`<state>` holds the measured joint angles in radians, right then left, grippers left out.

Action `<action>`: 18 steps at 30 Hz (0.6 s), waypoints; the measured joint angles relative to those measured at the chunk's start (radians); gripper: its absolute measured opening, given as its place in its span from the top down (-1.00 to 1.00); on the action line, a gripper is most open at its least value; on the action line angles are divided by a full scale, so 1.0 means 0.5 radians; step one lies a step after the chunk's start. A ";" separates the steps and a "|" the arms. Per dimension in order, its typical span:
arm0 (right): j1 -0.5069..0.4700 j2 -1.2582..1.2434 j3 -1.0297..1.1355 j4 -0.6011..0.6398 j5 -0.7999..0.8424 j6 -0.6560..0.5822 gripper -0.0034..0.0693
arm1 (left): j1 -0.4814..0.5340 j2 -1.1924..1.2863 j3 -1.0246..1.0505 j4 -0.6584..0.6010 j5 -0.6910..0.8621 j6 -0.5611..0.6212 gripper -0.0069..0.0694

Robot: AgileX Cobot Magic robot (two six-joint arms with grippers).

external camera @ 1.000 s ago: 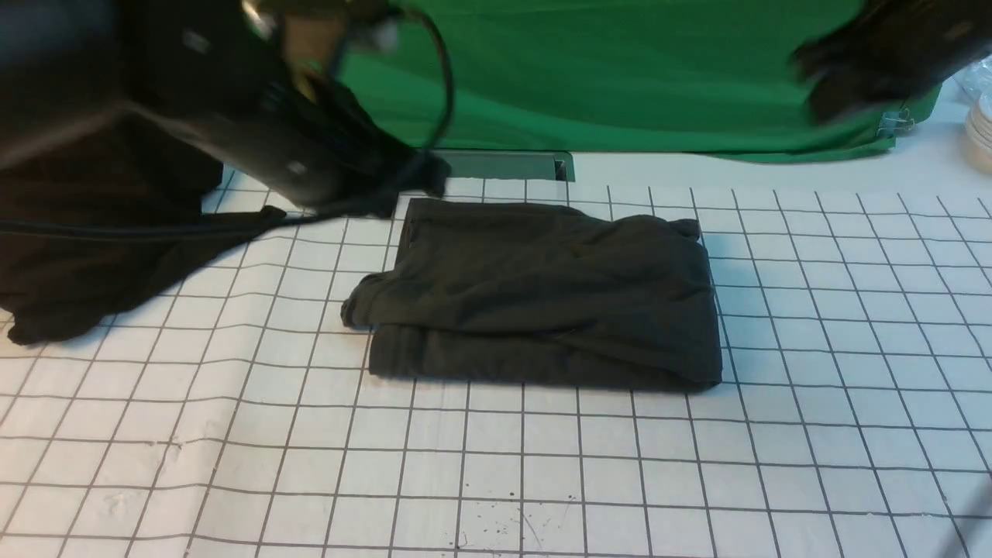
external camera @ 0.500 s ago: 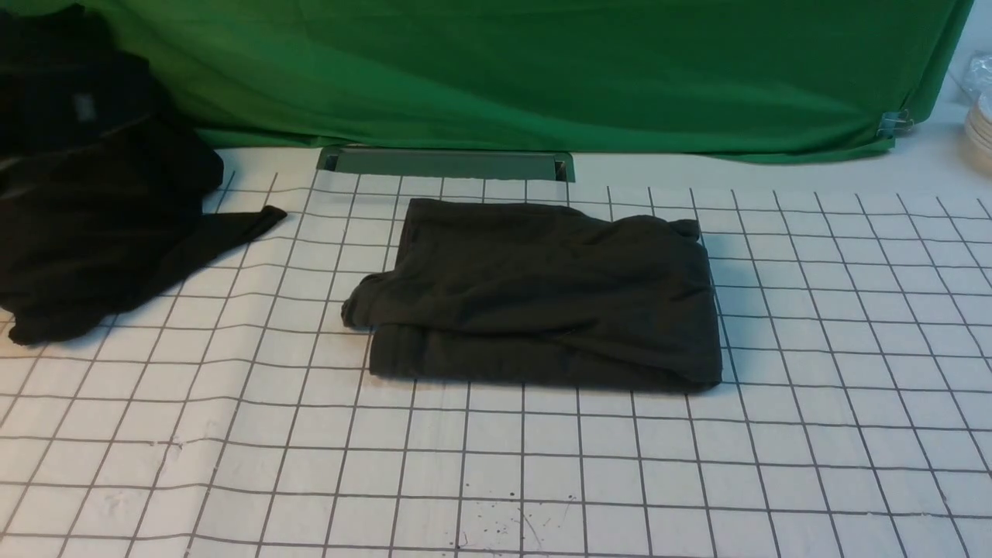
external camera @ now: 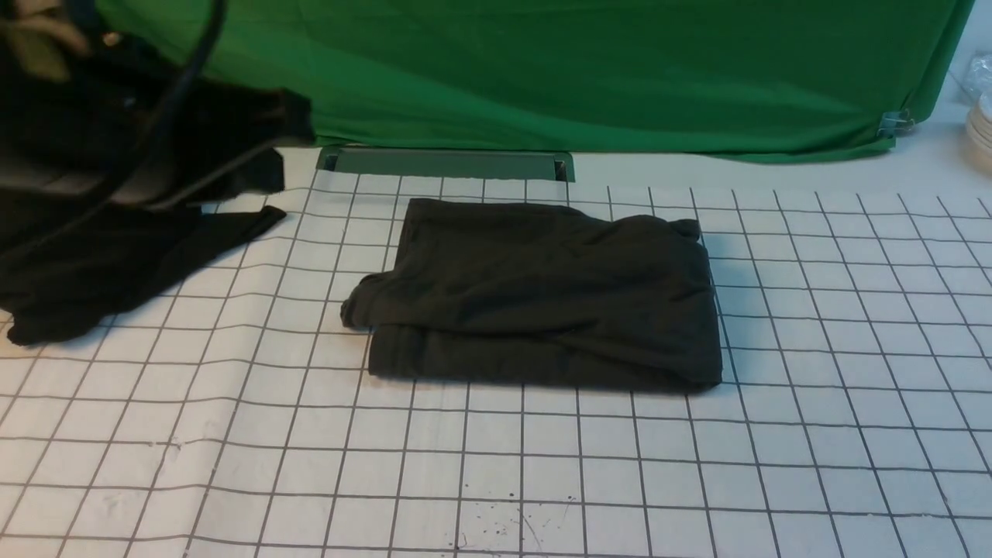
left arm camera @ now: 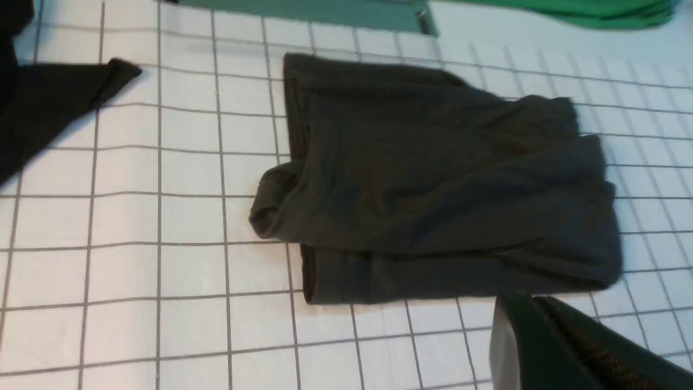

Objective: Fold a long-sleeved shirt over a white checkered tablecloth.

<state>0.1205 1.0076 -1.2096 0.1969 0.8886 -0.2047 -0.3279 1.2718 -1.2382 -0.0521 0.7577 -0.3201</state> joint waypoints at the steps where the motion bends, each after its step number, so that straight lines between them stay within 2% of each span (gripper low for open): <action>1: 0.000 0.114 -0.063 0.000 0.220 -0.005 0.91 | 0.101 0.198 -0.128 -0.169 0.022 0.177 0.83; 3: 0.000 0.258 -0.114 0.000 0.414 -0.047 0.91 | 0.234 0.491 -0.325 -0.456 0.030 0.485 0.83; 6: 0.000 0.355 -0.129 0.002 0.435 -0.060 0.91 | 0.283 0.827 -0.556 -0.609 0.027 0.753 0.83; 9: 0.000 0.406 -0.132 0.045 0.357 -0.062 0.91 | 0.270 1.154 -0.783 -0.573 0.060 0.851 0.83; 13: 0.000 0.461 -0.142 0.109 0.284 -0.078 0.91 | 0.238 1.439 -1.004 -0.504 0.097 0.867 0.78; 18: 0.000 0.541 -0.142 0.139 0.271 -0.093 0.91 | 0.219 1.790 -1.300 -0.463 0.106 0.874 0.47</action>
<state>0.1205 1.2782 -1.2804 0.2662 1.0242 -0.2513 -0.2186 2.1668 -1.8881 -0.2834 0.8107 0.1167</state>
